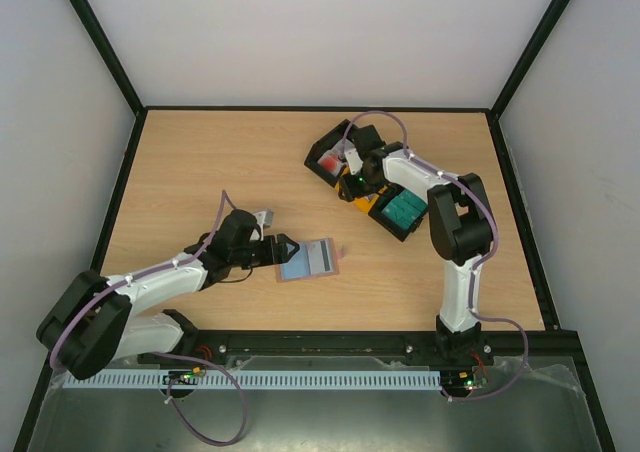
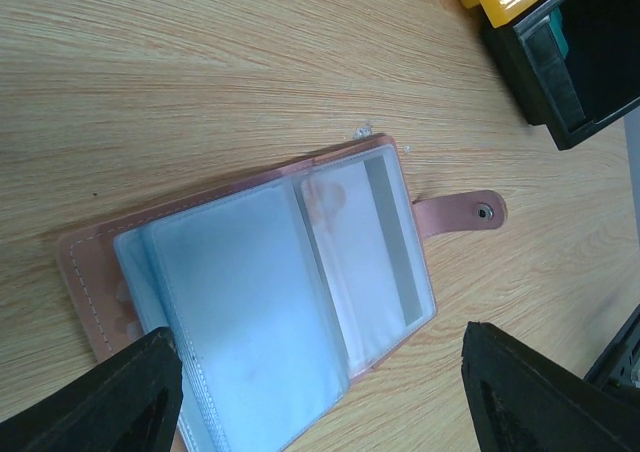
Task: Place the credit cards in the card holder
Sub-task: Pick up the credit card from the storage box.
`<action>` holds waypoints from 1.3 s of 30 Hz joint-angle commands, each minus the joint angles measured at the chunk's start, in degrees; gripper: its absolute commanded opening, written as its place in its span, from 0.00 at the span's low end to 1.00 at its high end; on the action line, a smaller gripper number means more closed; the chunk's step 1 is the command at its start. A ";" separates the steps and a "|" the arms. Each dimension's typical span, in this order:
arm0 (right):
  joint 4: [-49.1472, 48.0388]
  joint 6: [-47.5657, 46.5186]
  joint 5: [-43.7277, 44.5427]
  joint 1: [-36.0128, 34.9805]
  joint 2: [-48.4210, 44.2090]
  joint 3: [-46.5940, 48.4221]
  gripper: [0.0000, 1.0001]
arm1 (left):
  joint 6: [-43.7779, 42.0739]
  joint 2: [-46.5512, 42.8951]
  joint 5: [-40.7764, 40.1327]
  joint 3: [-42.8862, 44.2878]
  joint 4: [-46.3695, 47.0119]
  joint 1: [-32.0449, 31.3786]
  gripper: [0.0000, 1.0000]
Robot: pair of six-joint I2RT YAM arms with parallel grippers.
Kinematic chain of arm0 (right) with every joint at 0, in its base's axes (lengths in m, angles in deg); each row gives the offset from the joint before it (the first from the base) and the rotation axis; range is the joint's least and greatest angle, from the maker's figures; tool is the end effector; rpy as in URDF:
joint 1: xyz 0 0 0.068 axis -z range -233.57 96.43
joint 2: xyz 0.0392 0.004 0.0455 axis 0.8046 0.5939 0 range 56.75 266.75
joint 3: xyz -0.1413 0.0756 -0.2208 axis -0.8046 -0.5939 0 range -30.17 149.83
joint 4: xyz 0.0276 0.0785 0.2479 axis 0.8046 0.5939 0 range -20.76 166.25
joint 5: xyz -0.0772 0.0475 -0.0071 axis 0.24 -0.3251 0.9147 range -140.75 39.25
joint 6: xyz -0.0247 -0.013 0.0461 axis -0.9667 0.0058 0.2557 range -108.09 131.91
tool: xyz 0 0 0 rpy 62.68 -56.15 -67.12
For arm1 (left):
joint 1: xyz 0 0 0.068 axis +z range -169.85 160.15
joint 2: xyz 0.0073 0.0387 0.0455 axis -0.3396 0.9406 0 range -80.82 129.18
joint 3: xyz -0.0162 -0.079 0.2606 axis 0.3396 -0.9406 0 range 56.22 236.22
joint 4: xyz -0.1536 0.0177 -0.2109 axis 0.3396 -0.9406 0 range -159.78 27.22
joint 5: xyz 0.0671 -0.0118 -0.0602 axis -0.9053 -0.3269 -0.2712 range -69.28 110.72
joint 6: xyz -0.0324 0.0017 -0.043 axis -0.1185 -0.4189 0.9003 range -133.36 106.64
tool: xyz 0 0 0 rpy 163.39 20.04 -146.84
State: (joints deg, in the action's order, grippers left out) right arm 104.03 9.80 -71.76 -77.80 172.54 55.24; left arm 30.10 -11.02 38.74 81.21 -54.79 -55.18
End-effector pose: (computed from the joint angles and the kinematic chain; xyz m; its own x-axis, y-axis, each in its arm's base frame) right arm 0.3793 0.1847 0.1817 -0.8079 -0.4012 -0.4317 -0.5505 0.7753 0.3097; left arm 0.1825 -0.1428 0.1666 -0.8721 -0.1838 -0.4534 0.2093 0.6975 -0.6853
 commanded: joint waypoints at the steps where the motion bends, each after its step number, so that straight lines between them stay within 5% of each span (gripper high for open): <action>1: 2.90 0.80 -0.08 -0.12 -2.93 -0.92 0.51 | -0.92 0.31 0.60 0.21 0.80 0.33 0.77; 17: 3.31 1.11 0.66 0.10 -4.87 -2.62 0.47 | -0.92 0.91 0.74 0.10 0.80 0.27 0.77; 39: 3.80 1.48 -0.07 0.34 -6.93 -3.65 0.24 | -1.01 2.87 1.30 0.47 1.25 0.34 0.77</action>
State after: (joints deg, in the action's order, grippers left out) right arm 105.34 11.09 -71.41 -77.47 167.64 52.46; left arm 30.10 -8.97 39.24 81.21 -54.27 -55.18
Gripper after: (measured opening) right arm 0.237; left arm 0.770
